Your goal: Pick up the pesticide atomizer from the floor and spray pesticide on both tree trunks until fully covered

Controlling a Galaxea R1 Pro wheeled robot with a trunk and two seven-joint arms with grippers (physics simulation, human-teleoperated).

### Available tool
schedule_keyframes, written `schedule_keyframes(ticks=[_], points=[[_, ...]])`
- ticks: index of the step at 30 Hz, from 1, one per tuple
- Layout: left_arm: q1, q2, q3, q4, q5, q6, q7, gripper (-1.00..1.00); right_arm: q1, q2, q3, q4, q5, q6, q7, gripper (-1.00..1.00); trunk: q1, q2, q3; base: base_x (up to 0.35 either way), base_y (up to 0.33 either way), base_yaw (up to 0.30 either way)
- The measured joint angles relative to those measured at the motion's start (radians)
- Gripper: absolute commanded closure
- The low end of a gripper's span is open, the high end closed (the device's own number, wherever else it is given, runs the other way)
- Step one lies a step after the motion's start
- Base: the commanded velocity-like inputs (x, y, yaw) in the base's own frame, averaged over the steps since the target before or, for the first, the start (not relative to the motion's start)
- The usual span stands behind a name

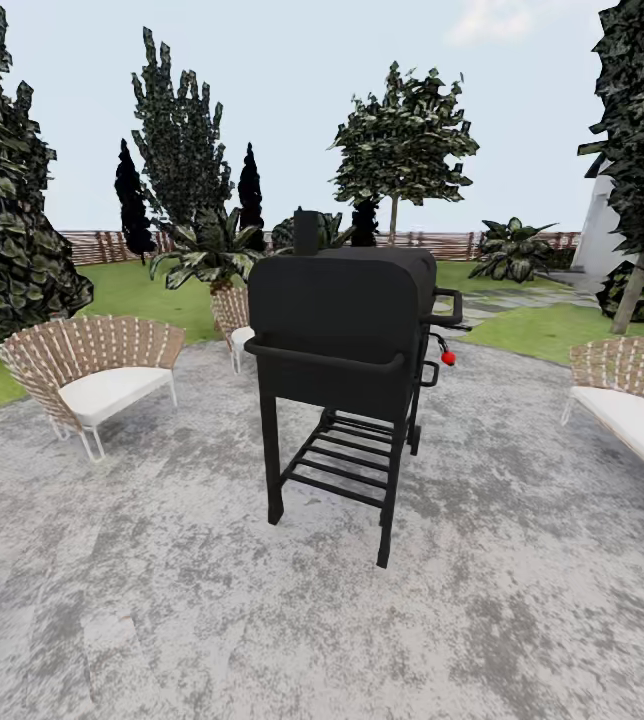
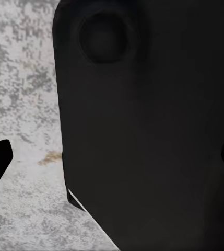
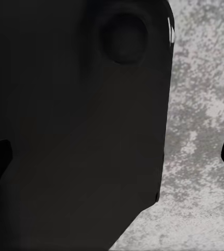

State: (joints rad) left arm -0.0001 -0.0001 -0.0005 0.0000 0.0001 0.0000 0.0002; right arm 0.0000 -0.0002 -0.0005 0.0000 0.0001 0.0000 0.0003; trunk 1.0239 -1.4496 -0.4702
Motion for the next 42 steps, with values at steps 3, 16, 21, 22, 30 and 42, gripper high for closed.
schedule_keyframes(ticks=[3, 16, 21, 22, 30, 42], points=[[0.017, -0.017, 0.004, -0.017, 0.001, -0.010, -0.008, -1.00, -0.010, -0.002, 0.005, 0.004, 0.002, 0.000, -0.001, -1.00, 0.001, 0.000, 0.000, 0.000, 0.000, 0.000], [0.036, -0.029, 0.004, -0.029, 0.001, -0.010, -0.008, -1.00, -0.010, -0.002, 0.005, 0.004, 0.002, 0.000, -0.001, -1.00, 0.001, 0.000, 0.000, 0.000, 0.000, 0.000], [0.036, -0.029, 0.004, -0.029, 0.001, -0.010, -0.008, -1.00, -0.010, -0.002, 0.005, 0.004, 0.002, 0.000, -0.001, -1.00, 0.001, 0.000, 0.000, 0.000, 0.000, 0.000], [0.036, -0.029, 0.004, -0.029, 0.001, -0.010, -0.008, -1.00, -0.010, -0.002, 0.005, 0.004, 0.002, 0.000, -0.001, -1.00, 0.001, 0.000, 0.000, 0.000, 0.000, 0.000], [0.034, -0.050, 0.008, -0.431, 0.002, -0.235, -0.007, -1.00, -0.232, -0.161, 0.003, -0.073, 0.004, -0.284, -0.033, -1.00, 0.001, 0.000, 0.000, 0.000, 0.000, 0.000], [0.034, -0.053, 0.005, -0.516, 0.002, -0.242, -0.008, -1.00, -0.199, -0.159, 0.002, -0.067, 0.003, -0.291, -0.034, -1.00, 0.001, 0.000, 0.000, 0.000, -0.158, 0.000]])
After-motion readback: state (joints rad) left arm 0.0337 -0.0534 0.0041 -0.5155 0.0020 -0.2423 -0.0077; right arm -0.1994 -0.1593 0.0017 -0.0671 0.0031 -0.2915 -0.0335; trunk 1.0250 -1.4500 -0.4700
